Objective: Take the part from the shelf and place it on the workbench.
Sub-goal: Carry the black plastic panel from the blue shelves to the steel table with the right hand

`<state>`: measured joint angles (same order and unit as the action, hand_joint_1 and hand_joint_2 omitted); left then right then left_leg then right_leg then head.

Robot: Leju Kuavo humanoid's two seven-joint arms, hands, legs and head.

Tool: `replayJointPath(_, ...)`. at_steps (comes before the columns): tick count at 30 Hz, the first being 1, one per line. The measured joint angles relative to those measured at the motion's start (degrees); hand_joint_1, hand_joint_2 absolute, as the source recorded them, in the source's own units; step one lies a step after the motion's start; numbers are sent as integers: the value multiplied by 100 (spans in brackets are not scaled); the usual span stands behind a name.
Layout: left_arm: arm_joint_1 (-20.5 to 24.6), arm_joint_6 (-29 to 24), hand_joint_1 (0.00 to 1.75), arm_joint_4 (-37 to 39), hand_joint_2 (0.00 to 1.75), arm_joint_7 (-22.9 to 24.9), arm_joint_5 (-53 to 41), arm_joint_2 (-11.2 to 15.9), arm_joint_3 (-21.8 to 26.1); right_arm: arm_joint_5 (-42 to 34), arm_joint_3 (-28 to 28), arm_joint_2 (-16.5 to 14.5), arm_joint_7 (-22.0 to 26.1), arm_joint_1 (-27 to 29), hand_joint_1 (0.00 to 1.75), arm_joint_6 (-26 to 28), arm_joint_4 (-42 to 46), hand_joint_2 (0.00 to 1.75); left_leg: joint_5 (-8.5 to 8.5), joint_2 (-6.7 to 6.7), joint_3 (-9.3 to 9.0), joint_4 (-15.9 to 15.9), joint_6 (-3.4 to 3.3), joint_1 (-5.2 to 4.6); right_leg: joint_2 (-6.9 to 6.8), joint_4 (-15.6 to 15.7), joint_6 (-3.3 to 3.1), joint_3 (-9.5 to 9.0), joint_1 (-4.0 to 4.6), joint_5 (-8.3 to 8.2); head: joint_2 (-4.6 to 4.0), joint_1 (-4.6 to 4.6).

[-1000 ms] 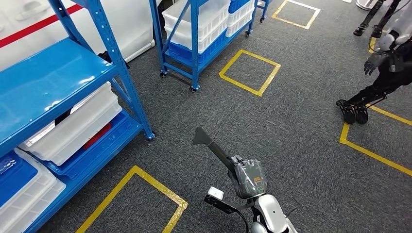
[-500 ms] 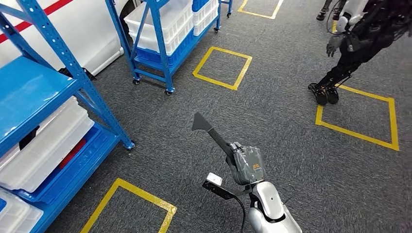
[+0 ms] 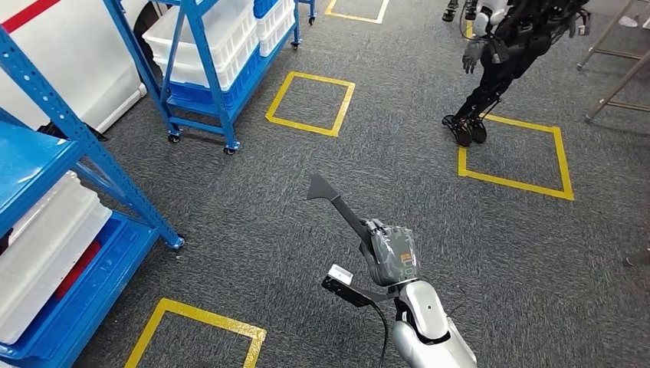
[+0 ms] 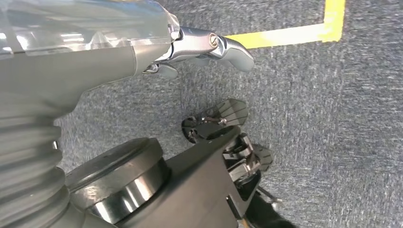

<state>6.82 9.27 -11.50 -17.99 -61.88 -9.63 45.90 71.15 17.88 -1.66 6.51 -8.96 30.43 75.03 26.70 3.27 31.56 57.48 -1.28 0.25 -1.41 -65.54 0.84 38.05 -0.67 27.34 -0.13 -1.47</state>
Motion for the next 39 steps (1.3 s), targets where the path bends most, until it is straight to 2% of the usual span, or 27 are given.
replayJointPath(1, 5, 0, 0, 0, 175, 0, 0, -1, 0, 1, -7, 0, 0, -4, 175, 2, -2, 175, 18, 48, -6, 9, 23, -13, -97, 357, -27, -185, 21, -113, 0, -1)
replayJointPath(2, 10, 1, 0, 0, 175, 1, -1, -1, 0, 2, -10, 0, 0, -7, 175, 3, -4, 175, 32, 91, -13, 16, 50, -26, -161, 577, -55, -294, 45, -161, 0, -1)
replayJointPath(3, 14, 1, 0, 0, 175, 2, -1, -1, 0, 2, -13, 1, 0, -9, 175, 4, -8, 175, 42, 132, -17, 18, 79, -38, -179, 663, -83, -325, 69, -159, 0, -1)
replayJointPath(5, 25, 2, 0, 0, 175, 8, -3, -3, 0, 2, -20, 1, -8, -9, 175, 3, -11, 175, 59, 207, -31, 14, 145, -42, -68, 685, -146, -315, 83, -178, 0, -2)
replayJointPath(7, 34, -1, 0, 0, 175, 27, -5, -5, 0, 5, -26, -7, -37, -38, 175, -11, -13, 175, 180, 76, 12, 151, 207, -19, 32, 729, -217, -327, 56, -212, 0, -1)
replayJointPath(9, 35, -8, 0, 0, 175, 65, -8, -5, 0, 11, -26, -29, -74, -130, 175, -51, -33, 175, 511, -173, 266, 732, 240, 4, 136, 753, -270, -334, 40, -238, 0, -1)
replayJointPath(11, 31, -15, 0, 0, 175, 110, -10, -6, 0, 14, -26, -48, -94, -245, 175, -101, -81, 175, 806, -267, 634, 1499, 250, 8, 265, 744, -292, -326, 49, -246, 0, -2)
replayJointPath(12, 31, -17, 0, 0, 175, 127, -11, -8, 0, 13, -27, -52, -99, -289, 175, -117, -110, 175, 816, -276, 738, 1688, 249, 8, 333, 737, -293, -324, 53, -247, 0, -2)
replayJointPath(13, 34, -17, 0, 0, 175, 136, -11, -10, 0, 9, -28, -52, -102, -323, 175, -126, -138, 175, 713, -280, 739, 1651, 243, 8, 400, 725, -293, -324, 55, -247, 0, -2)
replayJointPath(14, 39, -17, 0, 0, 175, 139, -11, -12, 0, 3, -30, -52, -104, -349, 175, -128, -163, 175, 517, -303, 634, 1392, 230, 10, 469, 712, -289, -324, 55, -245, 0, -2)
replayJointPath(16, 52, -16, 0, 0, 175, 139, -11, -13, 0, -21, -34, -52, -96, -385, 175, -116, -205, 175, 129, -505, 288, 595, 194, 24, 598, 677, -264, -313, 58, -238, 0, -2)
replayJointPath(18, 63, -4, 0, 0, 175, 121, -10, -12, 0, -48, -40, -52, -61, -368, 175, -75, -226, 175, 0, -697, 83, 142, 163, 28, 711, 659, -201, -279, 51, -247, 0, -2)
replayJointPath(19, 64, 5, 0, 0, 175, 101, -8, -12, 0, -55, -45, -52, -40, -315, 175, -45, -219, 175, 15, -714, 61, 100, 149, 21, 761, 664, -162, -263, 45, -260, 0, -2)
replayJointPath(20, 63, 13, 0, 0, 175, 73, -5, -13, 0, -56, -51, -49, -21, -229, 175, -13, -193, 175, 0, -672, 53, 81, 124, 22, 806, 678, -123, -252, 37, -276, 0, -2)
replayJointPath(21, 61, 17, 0, 0, 175, 45, -2, -14, 0, -52, -56, -43, -6, -126, 175, 15, -159, 175, -22, -617, 43, 49, 90, 31, 782, 669, -94, -244, 35, -264, 0, -2)
replayJointPath(23, 53, 19, 0, 0, 175, -1, 7, -18, 0, -43, -63, -29, 10, 37, 175, 49, -91, 175, -67, -488, 30, -17, 19, 48, 552, 408, -49, -115, 49, -74, 0, -1)
replayJointPath(25, 23, 19, 0, 0, 175, -21, 21, -16, 1, -36, -63, -24, 13, 100, 175, 63, -61, 175, -76, -336, 35, -34, -17, 30, 282, -268, -14, 206, 36, 297, 0, 0)
replayJointPath(26, 6, 19, 0, 0, 175, -25, 29, -11, 1, -31, -63, -24, 13, 122, 175, 66, -57, 175, -73, -258, 39, -33, -23, 21, 230, -625, 7, 375, 18, 439, 0, 0)
replayJointPath(27, -7, 19, 0, 0, 175, -30, 41, -6, 2, -18, -63, -24, 8, 149, 175, 67, -55, 175, -68, -184, 42, -32, -24, 17, 201, -841, 25, 476, 1, 488, 0, 0)
replayJointPath(28, -13, 21, 0, 0, 175, -38, 63, 1, 3, 7, -63, -26, -5, 175, 175, 63, -55, 175, -62, -117, 43, -31, -20, 16, 178, -850, 40, 471, -15, 433, 0, 1)
replayJointPath(29, -15, 25, 0, 0, 175, -47, 87, 6, 8, 45, -63, -35, -23, 193, 175, 52, -54, 175, -55, -55, 40, -27, -10, 17, 142, -626, 49, 346, -29, 285, 0, 1)
replayJointPath(30, -16, 30, 0, 0, 175, -57, 117, 11, 16, 97, -62, -56, -50, 199, 175, 32, -49, 175, -43, -2, 34, -20, 7, 18, 67, -232, 51, 129, -37, 96, 0, 1)
replayJointPath(32, -22, 42, 0, 0, 175, -78, 166, 27, 43, 216, -53, -138, -111, 167, 175, -33, -33, 175, -10, 95, 23, 1, 61, -3, -107, 475, 13, -251, -9, -124, 0, 0)
replayJointPath(34, -35, 48, 0, 0, 175, -103, 205, 46, 76, 320, -35, -248, -162, 112, 175, -111, -22, 175, 17, 182, 8, 10, 128, -23, -135, 682, -52, -343, 37, -132, 0, -1)
replayJointPath(36, -40, 50, 0, 0, 175, -125, 232, 56, 114, 392, -22, -339, -188, 66, 175, -174, -22, 175, 40, 230, -9, 15, 197, -11, -29, 703, -121, -338, 34, -154, 0, -1)
replayJointPath(38, -44, 50, 0, 0, 175, -147, 252, 67, 139, 435, -16, -426, -205, 12, 175, -228, -20, 175, 205, 45, 67, 232, 258, 19, 61, 737, -194, -351, 10, -181, 0, -2)
replayJointPath(39, -52, 50, 0, 0, 175, -157, 265, 74, 148, 454, -10, -474, -209, -18, 175, -259, -19, 175, 373, -94, 188, 516, 280, 34, 106, 746, -225, -357, 0, -192, 0, -2)
